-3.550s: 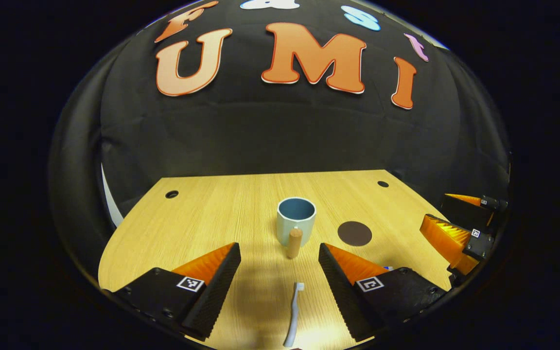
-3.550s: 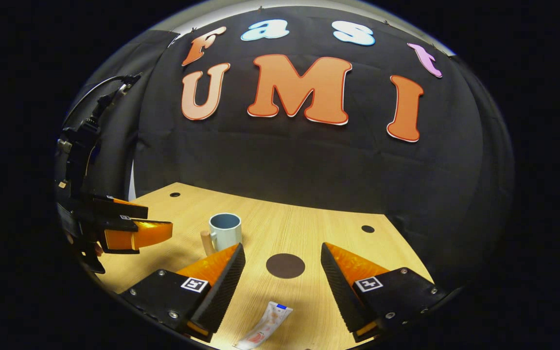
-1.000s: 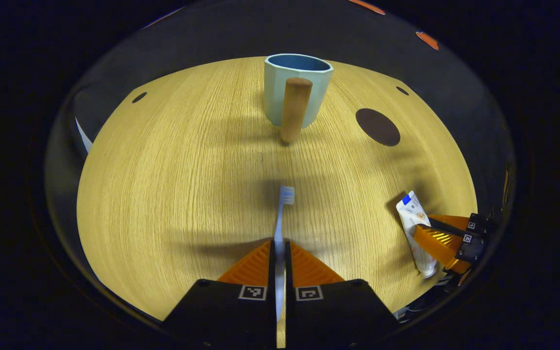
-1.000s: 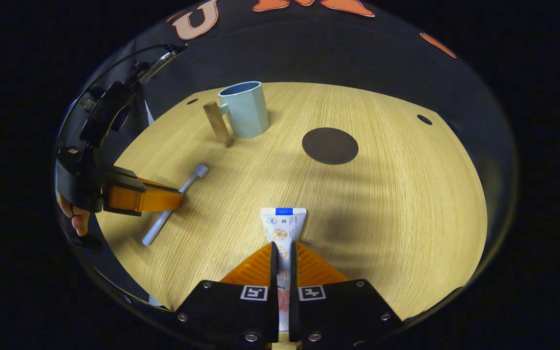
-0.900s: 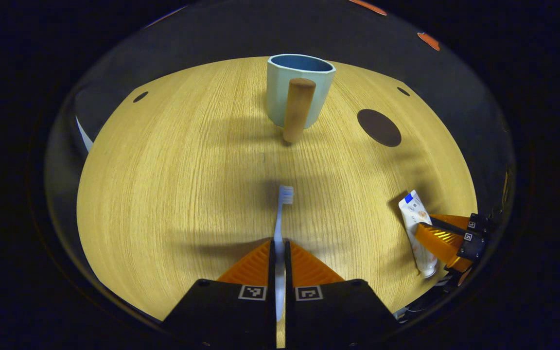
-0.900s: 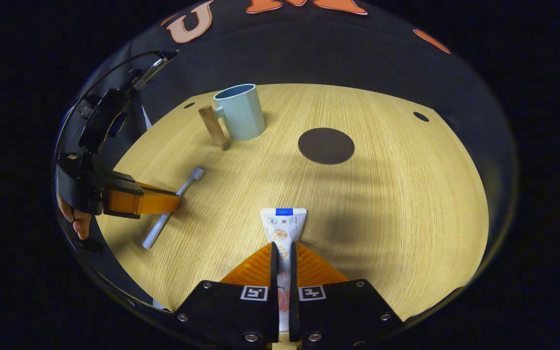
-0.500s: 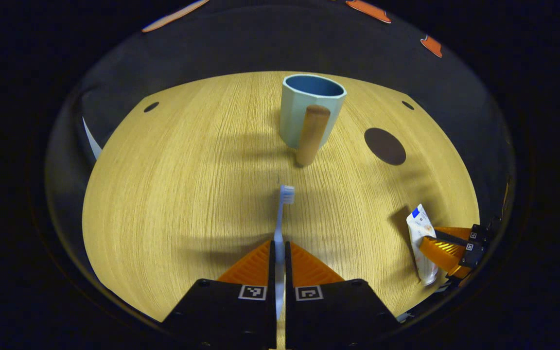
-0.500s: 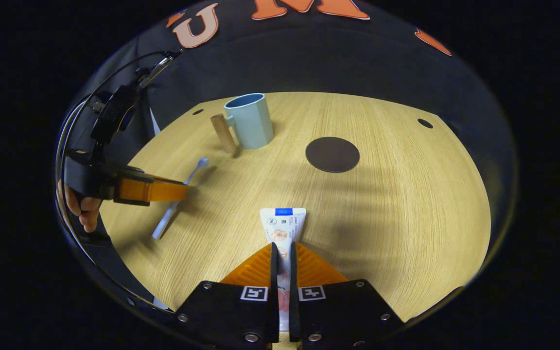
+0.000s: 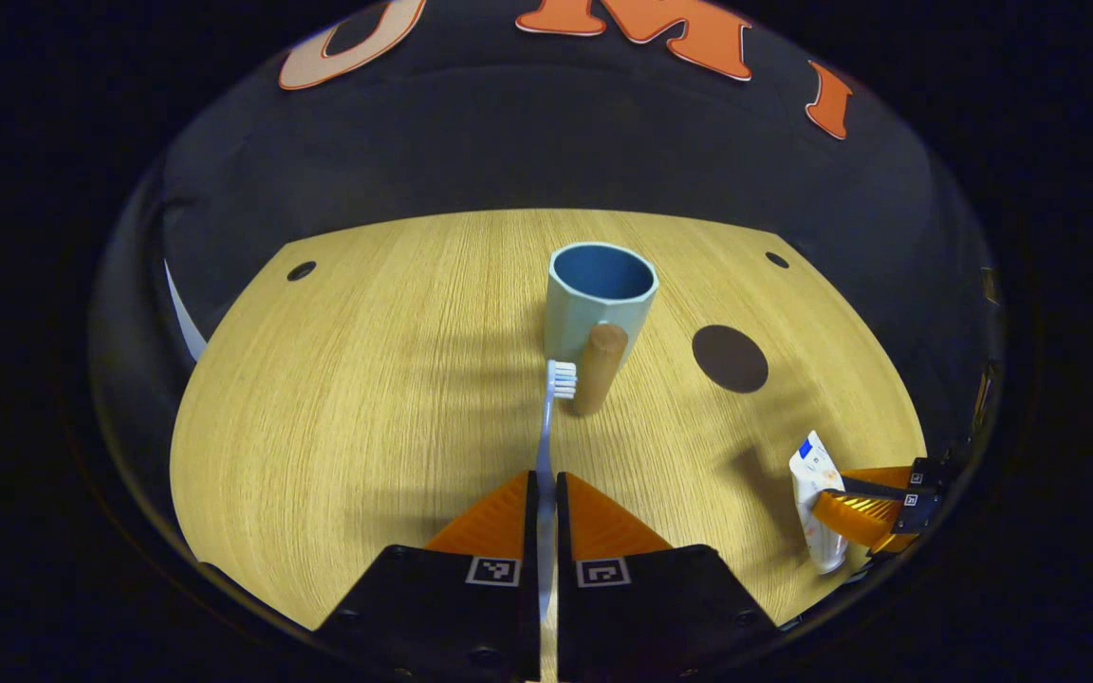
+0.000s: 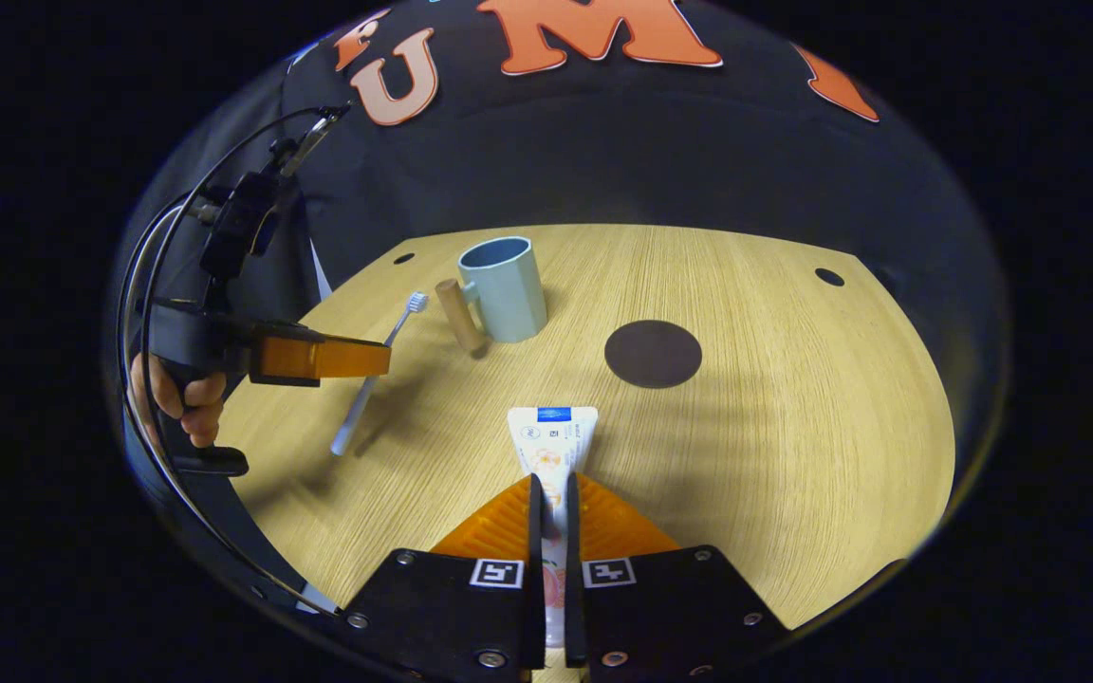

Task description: Put the toothbrush and toothpaste on the desktop into the cup, then pick up the cup and place it on the coaster on the desktop.

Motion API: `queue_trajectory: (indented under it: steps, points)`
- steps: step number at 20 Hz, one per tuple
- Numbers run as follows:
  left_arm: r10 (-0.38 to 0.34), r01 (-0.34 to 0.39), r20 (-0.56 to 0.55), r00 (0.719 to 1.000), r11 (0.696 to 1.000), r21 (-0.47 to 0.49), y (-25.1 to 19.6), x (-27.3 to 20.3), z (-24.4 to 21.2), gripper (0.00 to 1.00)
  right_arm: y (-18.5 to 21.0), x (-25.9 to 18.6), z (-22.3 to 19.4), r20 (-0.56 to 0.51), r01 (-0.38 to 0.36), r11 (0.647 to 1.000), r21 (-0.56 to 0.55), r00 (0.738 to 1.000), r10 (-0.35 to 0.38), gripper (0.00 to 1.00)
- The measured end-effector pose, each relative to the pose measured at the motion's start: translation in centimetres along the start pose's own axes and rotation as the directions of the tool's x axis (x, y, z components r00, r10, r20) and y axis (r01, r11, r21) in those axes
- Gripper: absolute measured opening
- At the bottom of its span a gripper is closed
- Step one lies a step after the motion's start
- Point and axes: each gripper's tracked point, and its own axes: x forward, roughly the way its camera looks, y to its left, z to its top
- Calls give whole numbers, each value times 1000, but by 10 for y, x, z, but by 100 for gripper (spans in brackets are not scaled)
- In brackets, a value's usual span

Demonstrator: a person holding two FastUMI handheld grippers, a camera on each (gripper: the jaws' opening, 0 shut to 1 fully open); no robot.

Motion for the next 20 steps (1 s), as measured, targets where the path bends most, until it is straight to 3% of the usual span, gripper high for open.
queue_trajectory:
  steps: [11, 20]
  points:
    - [29, -24, 189, 982, 999, -29, 48, 3, 45, 7, -14, -19, 75, 171, 41, 999, 3, 984, -41, 8]
    - [11, -14, 301, 954, 1000, 10, 24, -7, 123, 7, -26, -29, 127, 260, 61, 998, 5, 964, -61, 8]
